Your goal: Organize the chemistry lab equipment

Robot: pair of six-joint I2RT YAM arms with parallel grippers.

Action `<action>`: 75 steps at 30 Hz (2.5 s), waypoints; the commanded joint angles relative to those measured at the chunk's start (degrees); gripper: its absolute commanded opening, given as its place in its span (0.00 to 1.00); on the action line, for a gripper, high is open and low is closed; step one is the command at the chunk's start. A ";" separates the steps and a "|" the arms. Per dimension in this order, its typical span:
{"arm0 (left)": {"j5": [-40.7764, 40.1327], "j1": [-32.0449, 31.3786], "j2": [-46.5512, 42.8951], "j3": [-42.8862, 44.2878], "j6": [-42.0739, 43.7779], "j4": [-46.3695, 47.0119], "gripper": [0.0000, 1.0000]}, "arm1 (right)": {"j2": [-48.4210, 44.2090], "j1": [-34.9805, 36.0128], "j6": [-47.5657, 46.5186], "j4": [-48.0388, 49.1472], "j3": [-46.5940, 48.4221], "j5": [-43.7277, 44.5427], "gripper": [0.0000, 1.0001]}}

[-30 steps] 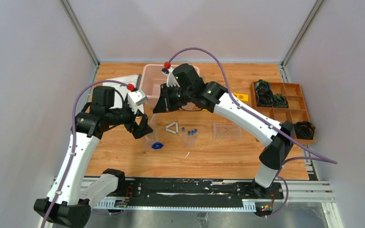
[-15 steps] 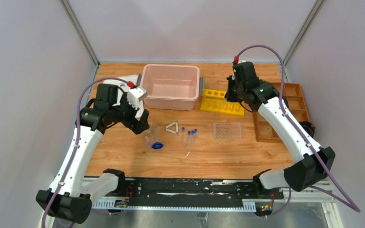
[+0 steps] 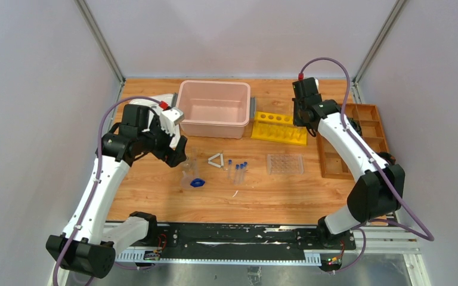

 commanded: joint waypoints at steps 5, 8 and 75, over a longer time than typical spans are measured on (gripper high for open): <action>-0.85 -0.17 0.39 2.67 -0.86 0.64 1.00 | 1.34 -2.13 0.87 6.92 -3.75 1.49 0.00; -0.90 -0.15 0.35 2.75 -0.83 0.64 1.00 | 1.38 -2.29 1.46 8.96 -5.33 1.25 0.00; -0.48 -0.19 0.35 2.23 -1.56 0.73 1.00 | 2.83 -2.48 3.72 17.72 -12.09 0.92 0.00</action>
